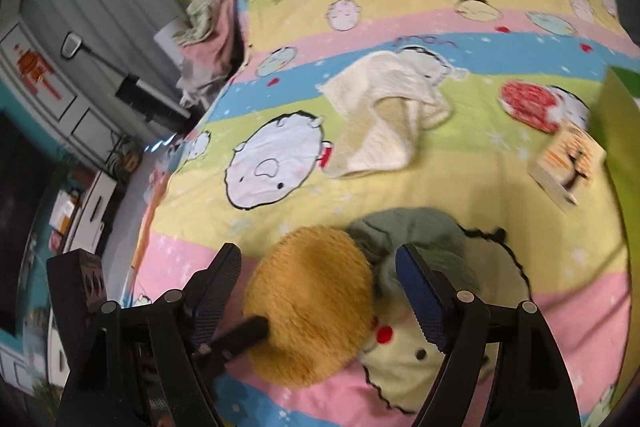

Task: Organize soft objects
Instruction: 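Lift the brown cookie plush with the right gripper off the duvet, then carry the cookie plush with the right gripper into the box and release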

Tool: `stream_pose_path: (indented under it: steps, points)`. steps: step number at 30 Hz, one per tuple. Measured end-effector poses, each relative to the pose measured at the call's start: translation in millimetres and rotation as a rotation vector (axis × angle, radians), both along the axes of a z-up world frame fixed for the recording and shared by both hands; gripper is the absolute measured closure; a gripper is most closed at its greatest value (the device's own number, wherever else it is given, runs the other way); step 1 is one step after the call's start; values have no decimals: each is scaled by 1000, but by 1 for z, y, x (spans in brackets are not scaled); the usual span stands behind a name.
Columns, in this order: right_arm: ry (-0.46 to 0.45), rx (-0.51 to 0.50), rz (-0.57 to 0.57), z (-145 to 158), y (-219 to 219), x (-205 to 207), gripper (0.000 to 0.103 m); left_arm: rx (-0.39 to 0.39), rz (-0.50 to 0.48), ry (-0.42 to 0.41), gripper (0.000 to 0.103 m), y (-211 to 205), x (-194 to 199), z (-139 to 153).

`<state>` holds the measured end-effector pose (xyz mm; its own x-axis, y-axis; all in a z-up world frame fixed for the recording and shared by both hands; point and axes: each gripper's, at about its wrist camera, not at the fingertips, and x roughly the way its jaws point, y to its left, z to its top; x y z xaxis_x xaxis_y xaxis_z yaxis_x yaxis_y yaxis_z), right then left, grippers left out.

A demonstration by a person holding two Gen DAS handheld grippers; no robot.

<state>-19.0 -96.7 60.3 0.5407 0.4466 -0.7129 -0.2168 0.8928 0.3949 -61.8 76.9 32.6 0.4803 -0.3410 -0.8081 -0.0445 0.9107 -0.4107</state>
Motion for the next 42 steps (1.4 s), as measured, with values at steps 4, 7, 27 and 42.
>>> stream_pose_path:
  steps: [4,7,27,42]
  points:
    - [24,-39,62,-8,14,5,48,-94,-22,31,21,-4,1,-6]
    - [59,-60,62,-21,18,10,48,-68,-32,27,30,-9,1,-7]
    - [101,-5,104,-29,17,1,48,-141,-51,-65,59,-20,-4,5]
    - [32,201,111,-1,-9,-18,48,-126,-76,-290,61,-38,-19,49]
